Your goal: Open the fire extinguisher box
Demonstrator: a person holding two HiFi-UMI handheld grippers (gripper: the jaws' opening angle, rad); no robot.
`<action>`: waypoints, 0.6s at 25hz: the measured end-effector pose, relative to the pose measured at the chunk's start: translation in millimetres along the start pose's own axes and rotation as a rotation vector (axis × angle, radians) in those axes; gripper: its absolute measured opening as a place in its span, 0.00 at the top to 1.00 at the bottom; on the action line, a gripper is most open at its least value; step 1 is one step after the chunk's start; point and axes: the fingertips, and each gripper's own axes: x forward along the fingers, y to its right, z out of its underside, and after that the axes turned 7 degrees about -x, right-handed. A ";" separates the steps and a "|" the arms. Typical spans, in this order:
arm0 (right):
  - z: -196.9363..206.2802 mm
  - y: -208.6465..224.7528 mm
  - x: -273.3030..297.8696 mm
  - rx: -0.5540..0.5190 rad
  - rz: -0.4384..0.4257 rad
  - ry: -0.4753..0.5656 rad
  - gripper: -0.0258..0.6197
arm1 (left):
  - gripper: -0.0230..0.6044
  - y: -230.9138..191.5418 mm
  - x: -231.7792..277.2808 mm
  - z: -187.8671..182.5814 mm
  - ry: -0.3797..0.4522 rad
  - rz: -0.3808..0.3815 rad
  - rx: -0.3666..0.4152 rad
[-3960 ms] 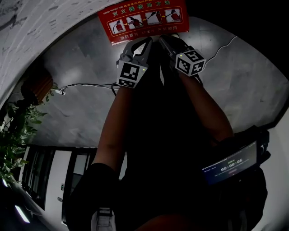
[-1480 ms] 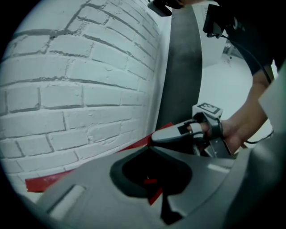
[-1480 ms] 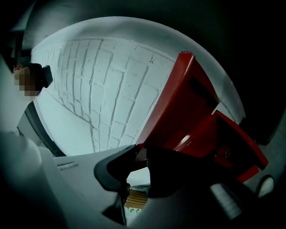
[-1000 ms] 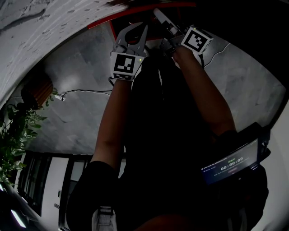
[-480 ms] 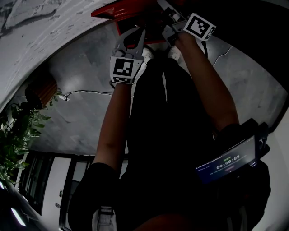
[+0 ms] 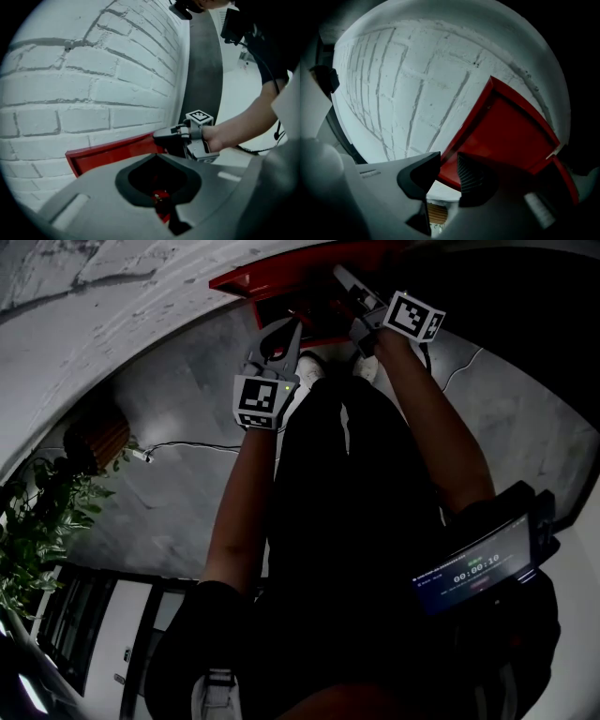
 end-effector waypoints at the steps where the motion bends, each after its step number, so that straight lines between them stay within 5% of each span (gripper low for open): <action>1: 1.8 -8.6 -10.6 -0.028 -0.003 -0.018 0.82 | 0.96 6.3 -6.4 -4.4 0.002 0.005 -0.002; 7: -12.9 -111.3 -72.8 -0.394 -0.129 -0.093 0.94 | 0.96 45.8 -49.7 -61.4 0.088 0.060 0.013; 15: -43.3 -294.7 -149.4 -0.794 -0.301 -0.087 0.95 | 0.96 131.8 -147.7 -169.5 0.222 0.192 0.057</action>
